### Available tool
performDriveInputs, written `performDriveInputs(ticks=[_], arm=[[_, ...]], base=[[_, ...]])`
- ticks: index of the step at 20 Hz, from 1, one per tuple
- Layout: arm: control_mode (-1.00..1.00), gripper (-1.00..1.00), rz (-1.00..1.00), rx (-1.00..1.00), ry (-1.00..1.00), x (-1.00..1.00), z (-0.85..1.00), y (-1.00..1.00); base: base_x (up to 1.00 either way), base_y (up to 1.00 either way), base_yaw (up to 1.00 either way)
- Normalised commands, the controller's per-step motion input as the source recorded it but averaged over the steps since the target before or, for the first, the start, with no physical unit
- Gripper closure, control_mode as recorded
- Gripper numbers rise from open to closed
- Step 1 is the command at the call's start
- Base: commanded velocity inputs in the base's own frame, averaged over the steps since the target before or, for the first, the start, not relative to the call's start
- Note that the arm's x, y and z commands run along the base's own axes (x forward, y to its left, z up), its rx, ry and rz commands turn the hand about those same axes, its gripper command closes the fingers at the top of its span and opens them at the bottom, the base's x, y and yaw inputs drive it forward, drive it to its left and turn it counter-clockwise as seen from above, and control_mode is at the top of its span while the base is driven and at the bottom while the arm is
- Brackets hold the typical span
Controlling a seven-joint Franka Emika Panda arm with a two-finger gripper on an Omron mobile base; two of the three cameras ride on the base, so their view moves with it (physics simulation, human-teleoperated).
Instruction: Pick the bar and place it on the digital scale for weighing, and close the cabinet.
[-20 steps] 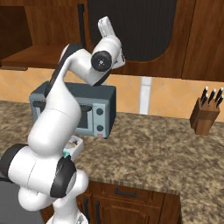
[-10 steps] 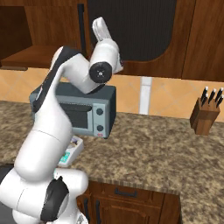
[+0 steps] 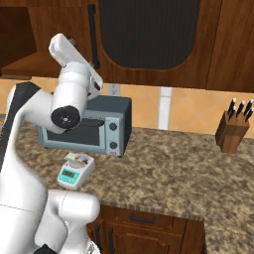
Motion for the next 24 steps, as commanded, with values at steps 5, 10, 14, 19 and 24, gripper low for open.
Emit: performDriveInputs(ticks=[5,10,14,19,24], arm=[[-1.0,-1.0,0.06,0.25,0.07,-1.0,0.08,0.88],[-1.0,-1.0,0.23,0.04,0.18,-1.0,-0.06,0.99],[-1.0,-1.0,0.27,0.01,0.01,-0.73,-0.55,1.0],[-1.0,-1.0,0.09,0.18,-0.19,-0.11,-0.98,0.49],[-1.0,-1.0,0.0,0.1,-0.01,0.75,-1.0,0.9]], base=[[0.0,0.0,0.0],[0.0,0.0,0.0],[0.0,0.0,0.0],[0.0,0.0,0.0],[0.0,0.0,0.0]])
